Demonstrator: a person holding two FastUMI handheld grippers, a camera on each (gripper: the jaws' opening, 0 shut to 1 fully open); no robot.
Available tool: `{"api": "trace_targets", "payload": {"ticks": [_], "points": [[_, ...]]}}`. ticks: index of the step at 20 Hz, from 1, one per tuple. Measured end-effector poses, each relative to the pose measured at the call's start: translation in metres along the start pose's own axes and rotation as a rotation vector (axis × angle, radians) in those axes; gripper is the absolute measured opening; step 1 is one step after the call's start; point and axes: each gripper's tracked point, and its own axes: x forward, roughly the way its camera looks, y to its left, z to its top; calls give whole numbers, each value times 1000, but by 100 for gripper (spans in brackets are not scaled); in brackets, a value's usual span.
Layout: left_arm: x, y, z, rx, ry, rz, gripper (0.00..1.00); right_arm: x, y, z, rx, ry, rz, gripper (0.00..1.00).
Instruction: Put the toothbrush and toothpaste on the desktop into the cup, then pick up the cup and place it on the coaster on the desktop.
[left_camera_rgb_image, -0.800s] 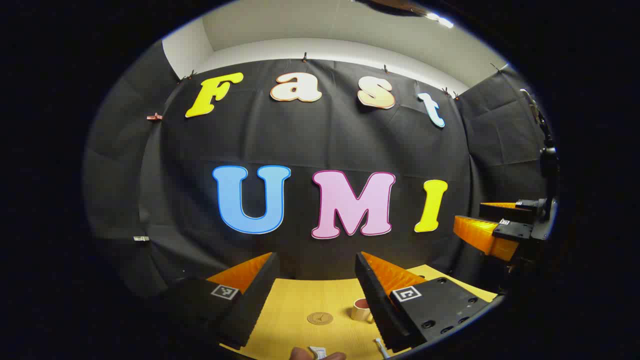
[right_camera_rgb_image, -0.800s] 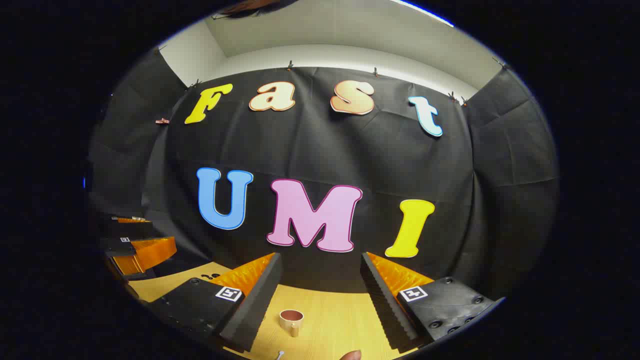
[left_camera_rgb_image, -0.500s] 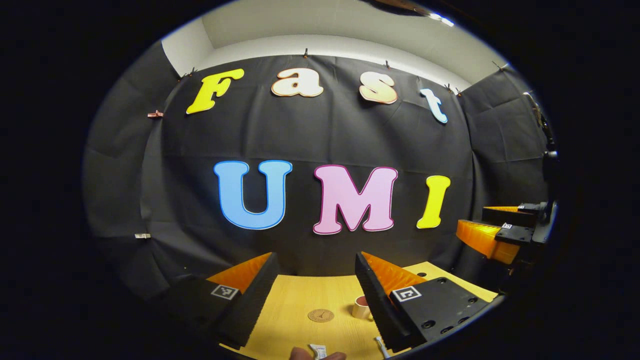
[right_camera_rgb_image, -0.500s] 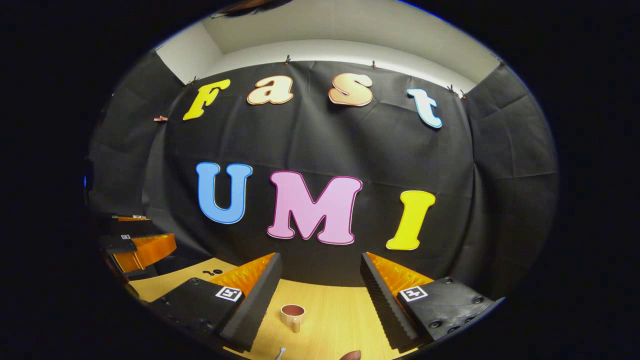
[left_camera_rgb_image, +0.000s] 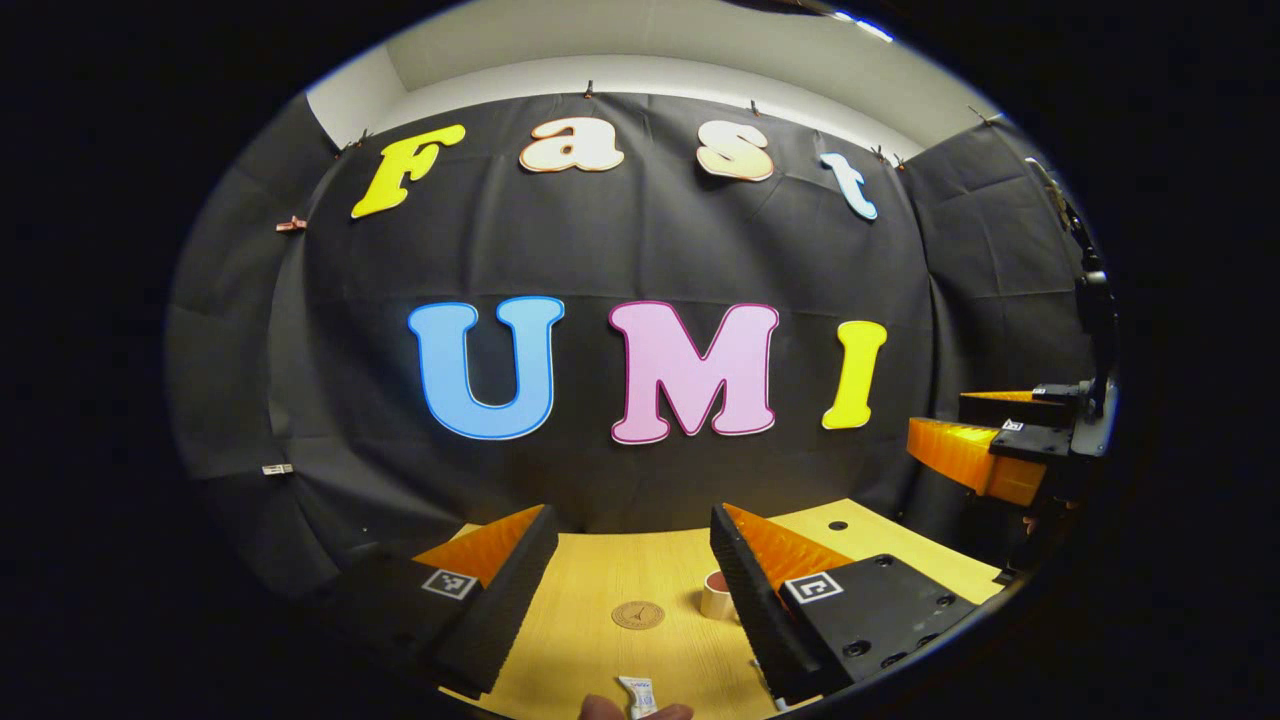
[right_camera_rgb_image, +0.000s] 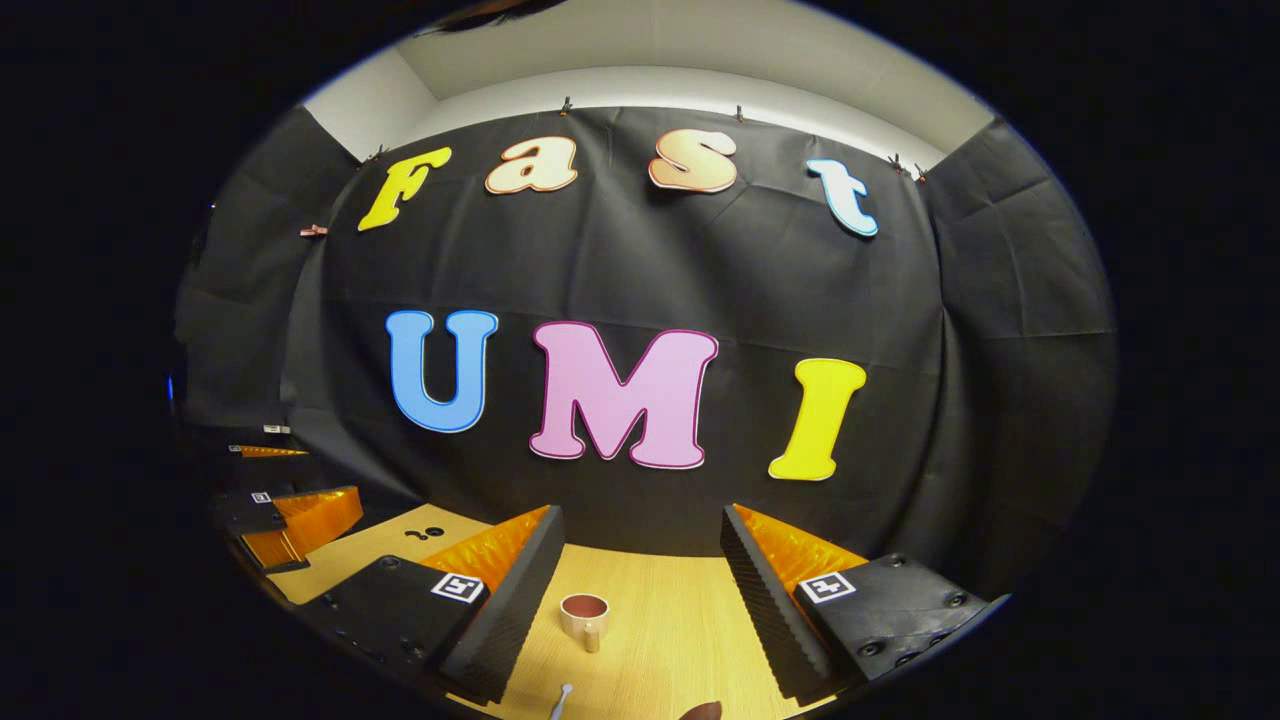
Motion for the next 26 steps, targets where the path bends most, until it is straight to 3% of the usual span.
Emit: {"api": "trace_targets", "payload": {"ticks": [6, 12, 18, 23, 26], "points": [[7, -19, -70, 25, 150, -22, 96, -6, -11, -16, -19, 39, -9, 97], [10, -45, -182, 44, 368, -59, 95, -10, -26, -33, -31, 92, -19, 97], [10, -26, -282, 34, 612, 46, 94, -11, -39, -53, -42, 144, -12, 97], [10, -17, -341, 66, 756, 58, 95, -12, -46, -72, -42, 191, 11, 98], [10, -12, -371, 75, 822, 77, 90, -12, -40, -98, -35, 249, 44, 97]]}}
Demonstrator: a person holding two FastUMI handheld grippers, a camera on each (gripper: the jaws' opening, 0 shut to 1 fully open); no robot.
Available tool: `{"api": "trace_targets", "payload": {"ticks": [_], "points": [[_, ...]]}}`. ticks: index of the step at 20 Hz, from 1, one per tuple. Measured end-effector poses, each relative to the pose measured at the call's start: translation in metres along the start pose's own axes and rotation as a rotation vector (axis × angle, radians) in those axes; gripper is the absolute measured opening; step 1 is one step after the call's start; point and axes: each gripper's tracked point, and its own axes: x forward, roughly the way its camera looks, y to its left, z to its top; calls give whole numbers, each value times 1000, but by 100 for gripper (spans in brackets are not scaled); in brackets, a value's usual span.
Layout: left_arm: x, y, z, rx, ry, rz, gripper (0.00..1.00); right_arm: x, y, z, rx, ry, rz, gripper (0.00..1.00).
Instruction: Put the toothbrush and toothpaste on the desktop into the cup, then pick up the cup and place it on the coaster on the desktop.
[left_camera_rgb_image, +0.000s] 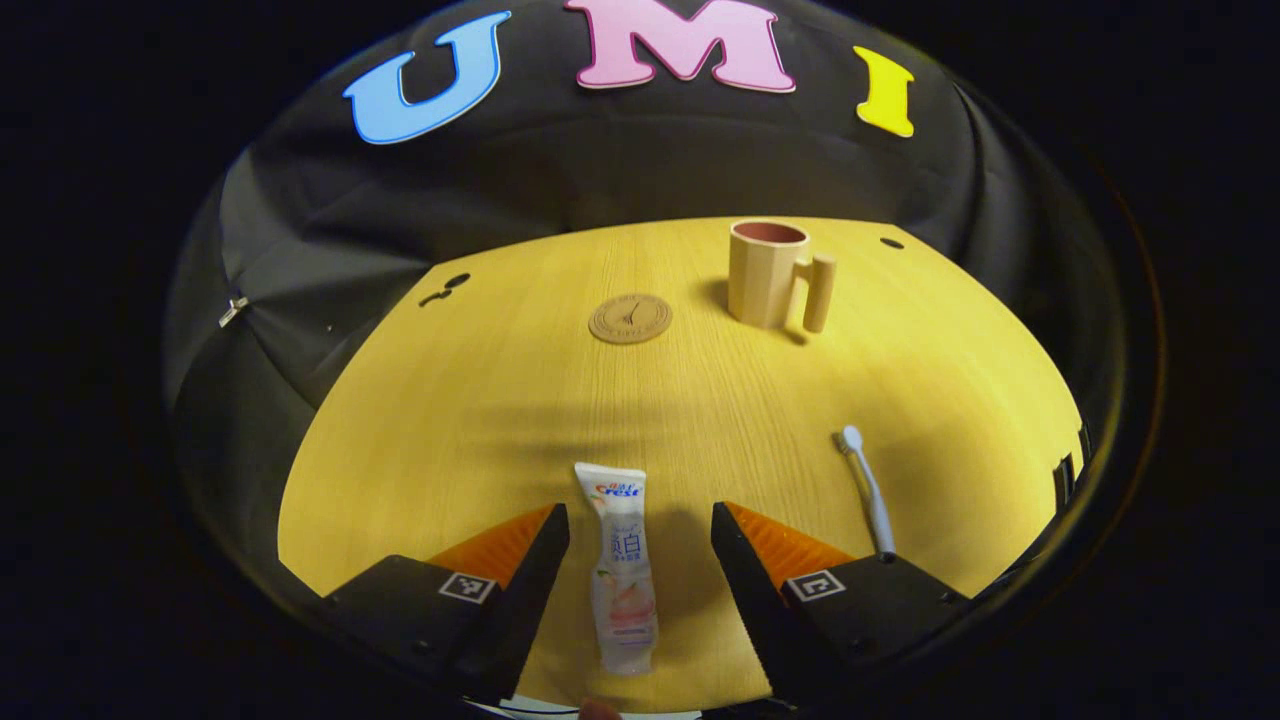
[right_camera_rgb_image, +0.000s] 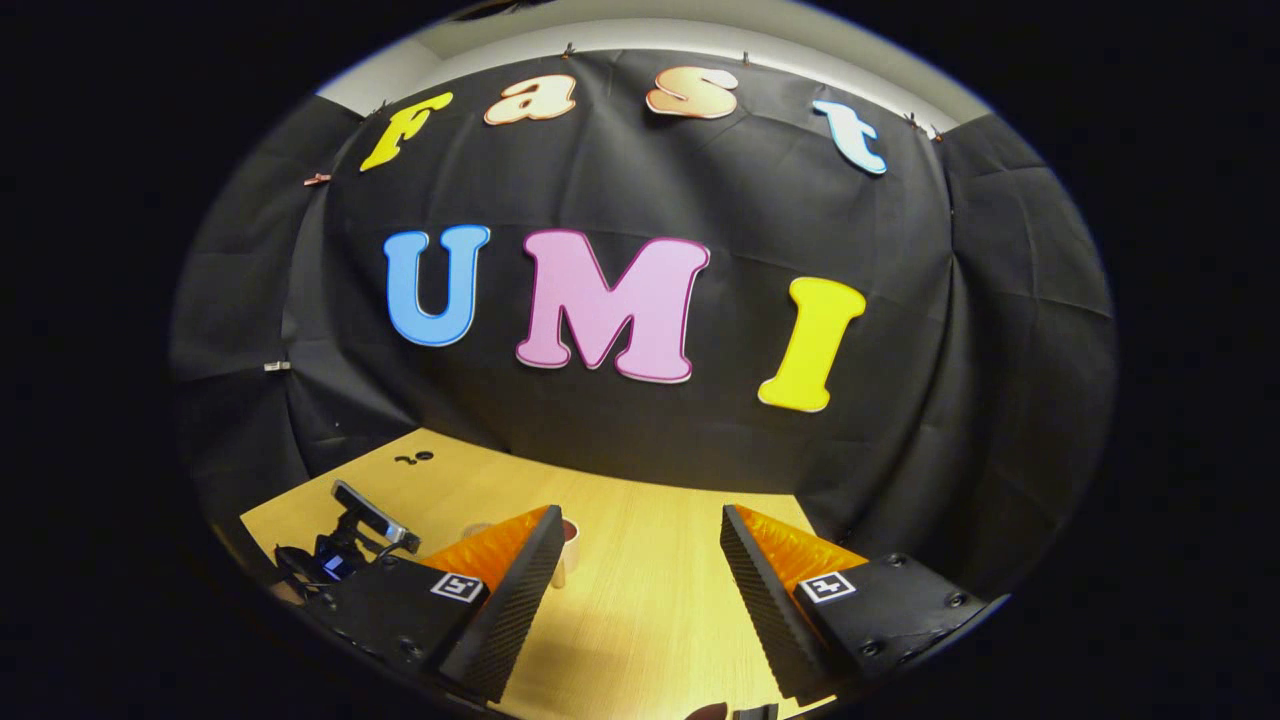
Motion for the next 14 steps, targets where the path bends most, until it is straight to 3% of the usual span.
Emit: {"api": "trace_targets", "payload": {"ticks": [10, 14], "points": [[23, 3, -15, -45, 86, 11, 83, 10, 13, -58, 62, 156, 67, 98], [25, -5, -16, -35, 93, -22, 71, 26, 23, -98, 76, 262, 100, 97]]}}
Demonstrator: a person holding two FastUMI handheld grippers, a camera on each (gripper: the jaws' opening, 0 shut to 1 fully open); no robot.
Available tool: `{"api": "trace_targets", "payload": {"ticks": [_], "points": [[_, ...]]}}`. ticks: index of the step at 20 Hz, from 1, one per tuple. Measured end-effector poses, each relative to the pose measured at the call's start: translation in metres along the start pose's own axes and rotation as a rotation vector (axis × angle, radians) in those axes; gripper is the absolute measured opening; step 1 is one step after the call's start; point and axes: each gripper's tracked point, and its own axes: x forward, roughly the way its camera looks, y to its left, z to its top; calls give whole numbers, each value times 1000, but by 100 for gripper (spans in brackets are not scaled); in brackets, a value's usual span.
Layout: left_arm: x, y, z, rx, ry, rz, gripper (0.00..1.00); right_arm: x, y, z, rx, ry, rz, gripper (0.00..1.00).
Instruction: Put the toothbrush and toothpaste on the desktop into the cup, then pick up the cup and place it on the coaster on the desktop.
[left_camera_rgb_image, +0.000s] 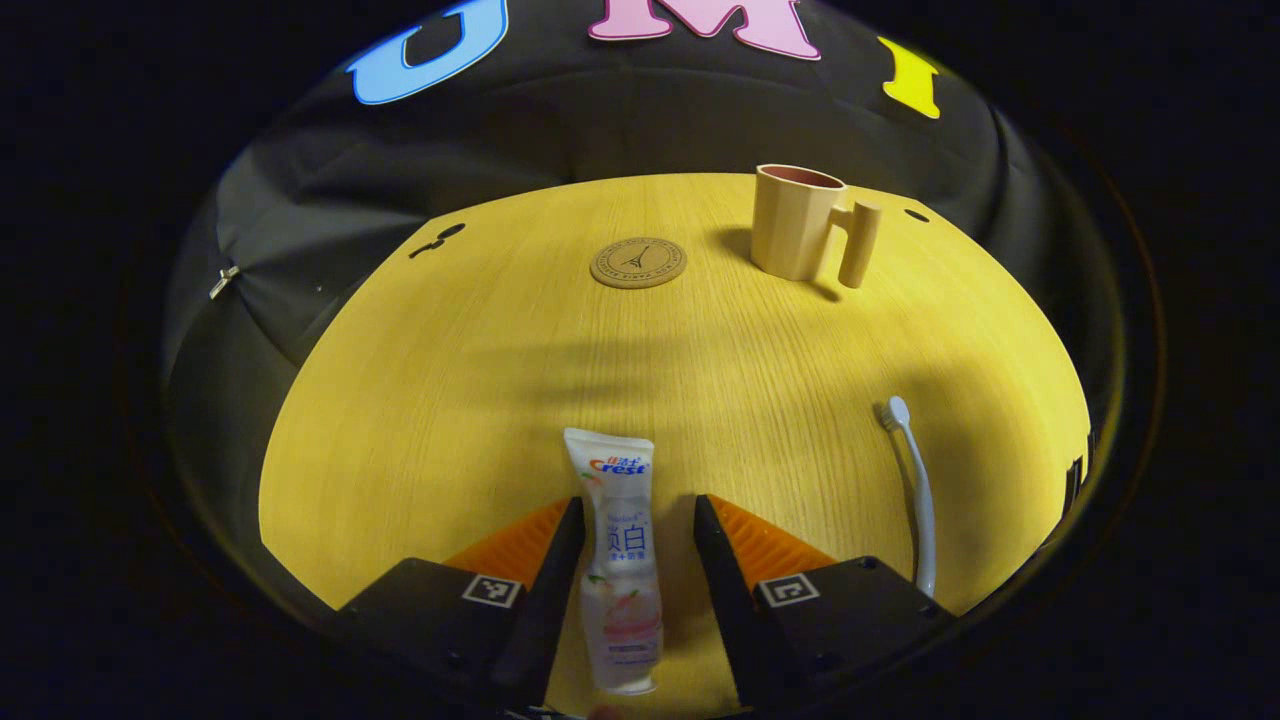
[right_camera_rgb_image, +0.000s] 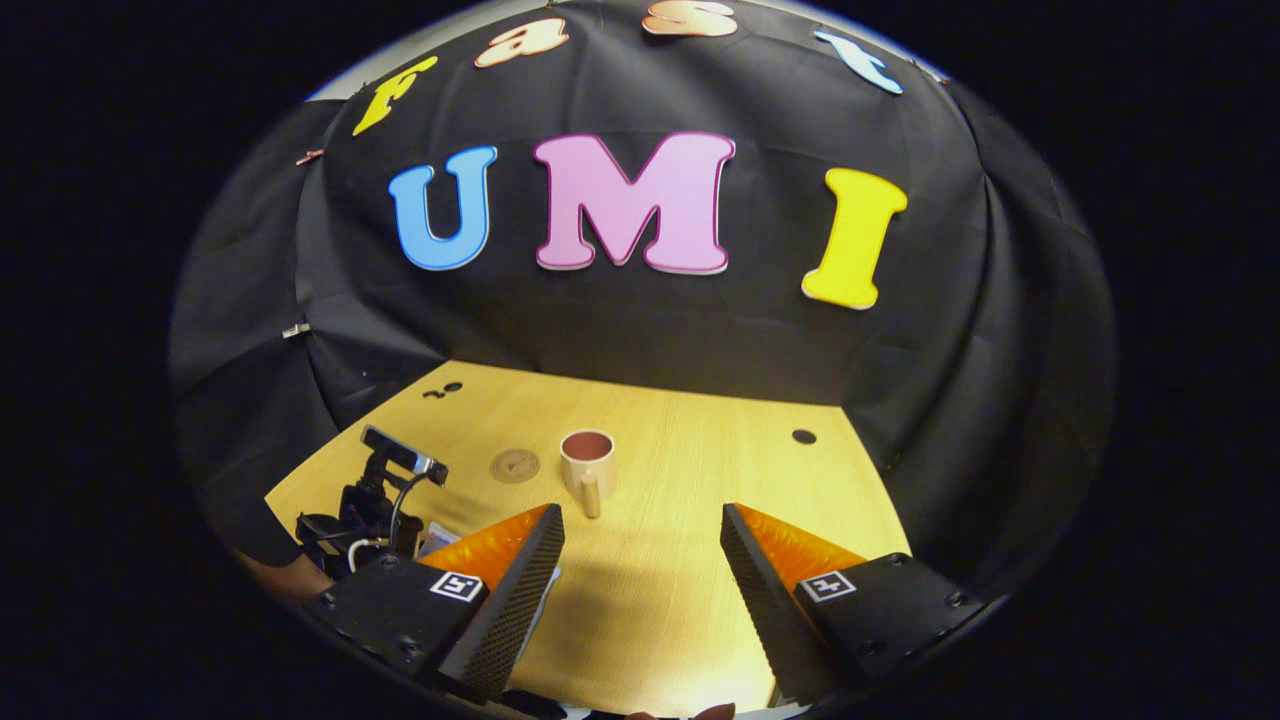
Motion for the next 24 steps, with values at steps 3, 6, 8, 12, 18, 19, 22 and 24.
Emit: {"api": "trace_targets", "payload": {"ticks": [3, 6, 8, 12, 18, 19, 22, 24], "points": [[2, -5, 0, 11, 5, -24, 55, 15, 13, -29, 53, 94, 37, 98], [1, -7, 0, -13, 21, -52, 42, 24, 23, -53, 67, 166, 52, 97], [3, -7, 1, -22, 36, -71, 37, 29, 32, -67, 69, 200, 53, 99], [2, -7, 1, 22, 52, -95, 34, 33, 52, -92, 103, 273, 28, 99], [-7, -4, -3, 47, 94, -171, 27, 52, 76, -131, 118, 365, -36, 99], [-13, -1, -3, 35, 94, -189, 26, 57, 82, -136, 119, 382, -40, 99], [-25, 13, 5, 15, 66, -212, 25, 69, 97, -156, 128, 432, -55, 99], [-35, 24, 11, 4, 41, -223, 25, 77, 110, -173, 162, 475, -55, 99]]}}
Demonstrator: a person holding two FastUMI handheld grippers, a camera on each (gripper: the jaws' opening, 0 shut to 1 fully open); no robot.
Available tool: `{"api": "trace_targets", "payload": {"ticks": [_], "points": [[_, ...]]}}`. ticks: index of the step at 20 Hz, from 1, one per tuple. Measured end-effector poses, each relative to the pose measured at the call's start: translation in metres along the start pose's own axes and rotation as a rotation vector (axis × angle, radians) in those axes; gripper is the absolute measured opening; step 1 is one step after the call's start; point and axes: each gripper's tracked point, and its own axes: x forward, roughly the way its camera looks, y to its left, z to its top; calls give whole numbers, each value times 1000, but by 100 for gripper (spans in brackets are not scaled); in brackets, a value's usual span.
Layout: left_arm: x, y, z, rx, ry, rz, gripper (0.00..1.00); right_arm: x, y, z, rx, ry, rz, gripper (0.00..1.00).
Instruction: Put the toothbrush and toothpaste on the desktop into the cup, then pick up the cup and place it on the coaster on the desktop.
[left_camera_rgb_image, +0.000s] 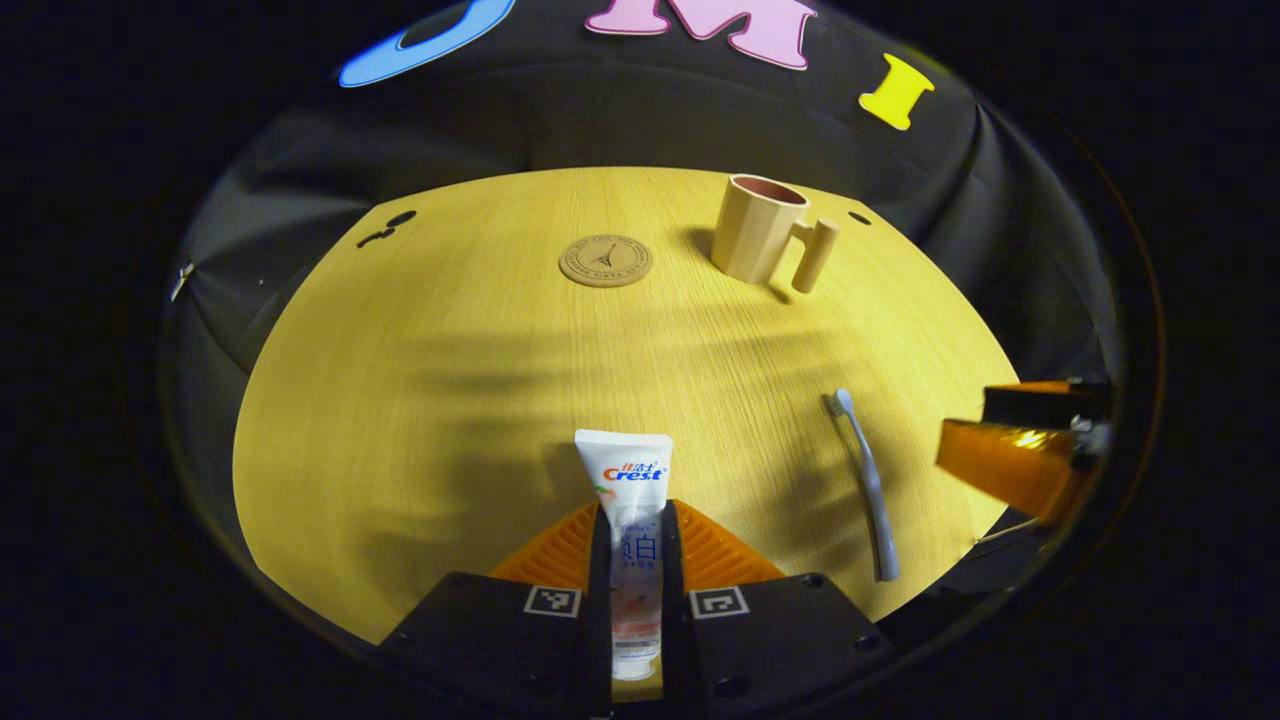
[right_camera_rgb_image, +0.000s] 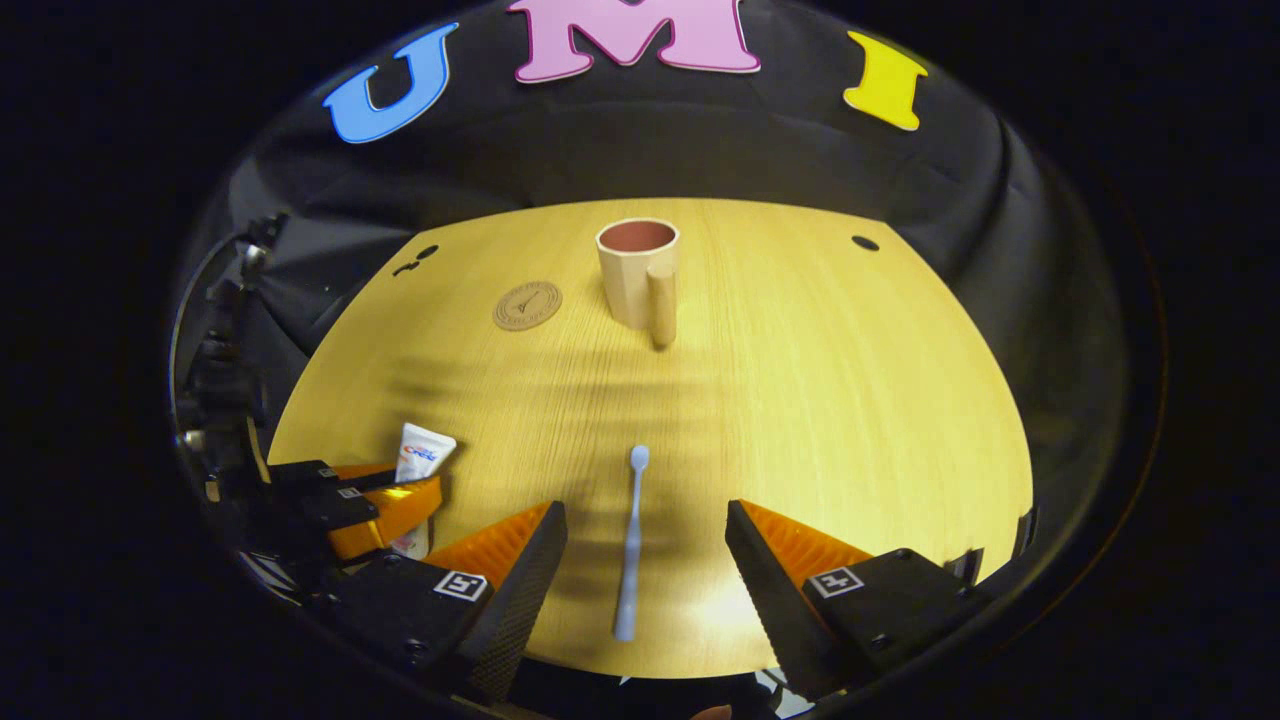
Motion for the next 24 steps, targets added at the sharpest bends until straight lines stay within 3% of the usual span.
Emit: {"api": "trace_targets", "payload": {"ticks": [3, 7, 8, 11, 13, 15, 17, 18, 19, 20, 22, 24], "points": [[-16, 10, 5, -16, -25, -20, 25, 19, 5, -16, 23, 67, -16, 98], [-30, 26, 3, -34, -46, -20, 25, 43, 4, -23, 0, 113, -42, 87], [-32, 30, 1, -33, -48, -15, 29, 48, 1, -26, -9, 125, -56, 83], [-37, 41, -7, -29, -46, 0, 29, 61, -3, -35, -28, 164, -84, 80], [-40, 48, -11, -34, -45, 10, 25, 65, -2, -40, -32, 188, -76, 76], [-43, 52, -13, -42, -45, 16, 29, 65, 0, -40, -46, 193, -67, 64], [-44, 55, -16, -45, -44, 24, 25, 65, 0, -42, -44, 204, -66, 56], [-45, 56, -16, -45, -44, 28, 29, 66, -2, -42, -40, 209, -66, 50], [-46, 56, -19, -45, -41, 31, 29, 66, -3, -43, -39, 217, -70, 42], [-47, 57, -20, -45, -39, 34, 29, 66, -3, -44, -33, 232, -64, 22], [-48, 57, -24, -49, -33, 40, 25, 65, -4, -45, -22, 257, -69, 12], [-50, 55, -26, -59, -33, 43, 25, 64, -2, -46, -25, 265, -58, 10]]}}
